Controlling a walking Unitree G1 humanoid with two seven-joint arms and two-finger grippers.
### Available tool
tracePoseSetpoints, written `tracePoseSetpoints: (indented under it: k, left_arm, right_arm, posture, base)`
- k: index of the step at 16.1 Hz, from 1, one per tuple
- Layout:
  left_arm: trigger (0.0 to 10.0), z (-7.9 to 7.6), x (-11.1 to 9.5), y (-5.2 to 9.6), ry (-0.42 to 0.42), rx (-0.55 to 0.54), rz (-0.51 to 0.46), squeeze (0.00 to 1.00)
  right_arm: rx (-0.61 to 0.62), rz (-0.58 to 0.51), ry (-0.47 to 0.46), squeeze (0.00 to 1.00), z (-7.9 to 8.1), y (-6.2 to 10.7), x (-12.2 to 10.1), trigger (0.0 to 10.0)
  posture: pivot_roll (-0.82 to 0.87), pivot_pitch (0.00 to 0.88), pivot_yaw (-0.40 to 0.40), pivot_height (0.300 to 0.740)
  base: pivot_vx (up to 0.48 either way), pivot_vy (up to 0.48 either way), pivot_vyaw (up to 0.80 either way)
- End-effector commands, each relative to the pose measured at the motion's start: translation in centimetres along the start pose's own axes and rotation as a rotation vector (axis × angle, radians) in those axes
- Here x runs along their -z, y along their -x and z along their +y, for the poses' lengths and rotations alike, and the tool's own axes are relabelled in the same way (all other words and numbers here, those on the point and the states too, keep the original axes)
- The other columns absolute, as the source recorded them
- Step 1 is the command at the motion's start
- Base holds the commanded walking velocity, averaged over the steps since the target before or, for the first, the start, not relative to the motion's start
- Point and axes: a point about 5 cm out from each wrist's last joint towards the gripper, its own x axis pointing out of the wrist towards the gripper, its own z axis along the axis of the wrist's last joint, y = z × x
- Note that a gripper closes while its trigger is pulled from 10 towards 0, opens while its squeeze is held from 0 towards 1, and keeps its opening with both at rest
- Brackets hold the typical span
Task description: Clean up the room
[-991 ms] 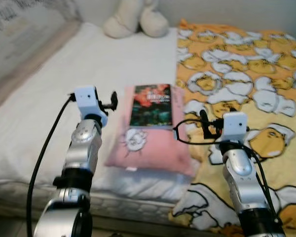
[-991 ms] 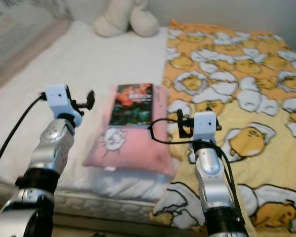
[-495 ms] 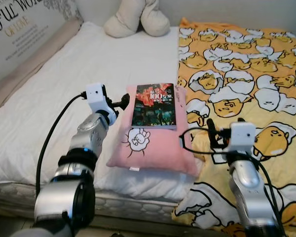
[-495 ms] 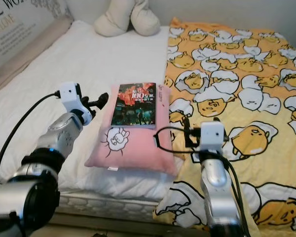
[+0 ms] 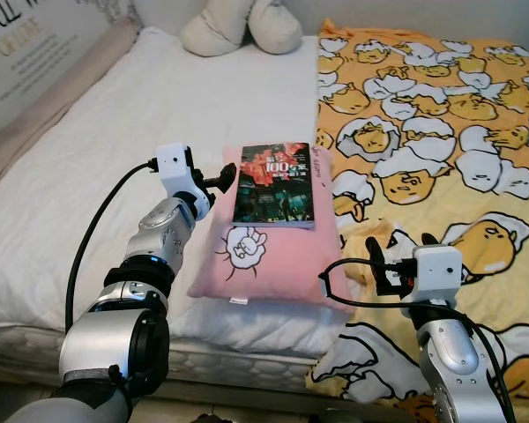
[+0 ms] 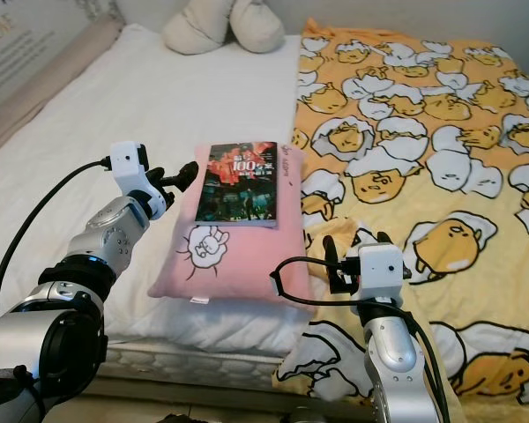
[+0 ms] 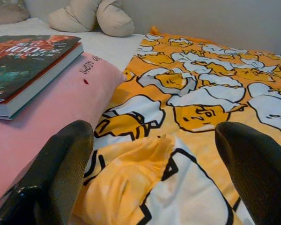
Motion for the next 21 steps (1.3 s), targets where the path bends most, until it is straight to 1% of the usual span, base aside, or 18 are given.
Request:
tracePoseSetpoints:
  k: [1,13,14,15,16,20,21]
  left_arm:
    - [10.0,-0.3,-0.9,-0.3,-0.029,0.014,-0.015,0.0]
    - [10.0,-0.3,-0.9,-0.3,-0.029,0.014,-0.015,0.0]
    - [10.0,-0.5,-0.8,-0.4,-0.028,0.03,-0.017,0.0]
    - [10.0,-2.5,1.8,-0.4,-0.037,0.151,0.091,0.0]
    - [10.0,-3.4,2.8,-0.4,-0.048,0.203,0.134,0.0]
    - [10.0,-3.6,2.8,-0.4,-0.061,0.212,0.129,0.0]
    - [10.0,-3.7,2.8,-0.4,-0.084,0.222,0.126,0.0]
  right_arm:
    - [-0.008,-0.008,-0.009,0.0,0.1,-0.1,-0.4,10.0]
    - [-0.008,-0.008,-0.009,0.0,0.1,-0.1,-0.4,10.0]
    - [-0.014,0.003,-0.01,0.0,0.2,0.3,-0.4,10.0]
    - [-0.11,0.054,-0.038,0.0,1.4,1.3,0.1,10.0]
    - [-0.15,0.072,-0.049,0.0,1.7,1.6,0.4,10.0]
    - [-0.152,0.074,-0.046,0.0,1.8,1.4,0.5,10.0]
    - [-0.159,0.08,-0.047,0.0,1.9,1.5,0.4,10.0]
  posture:
    - [-0.29,0.061,0.057,0.74]
    - [-0.29,0.061,0.057,0.74]
    - [-0.3,0.068,0.06,0.74]
    - [-0.31,0.081,0.079,0.74]
    - [-0.31,0.076,0.079,0.74]
    - [-0.31,0.063,0.076,0.74]
    - [-0.3,0.06,0.075,0.74]
  base:
    - [0.0,0.0,0.0]
    - [0.0,0.0,0.0]
    - [0.0,0.0,0.0]
    - [0.0,0.0,0.0]
    - [0.0,0.0,0.0]
    - [0.0,0.0,0.0]
    - [0.0,0.0,0.0]
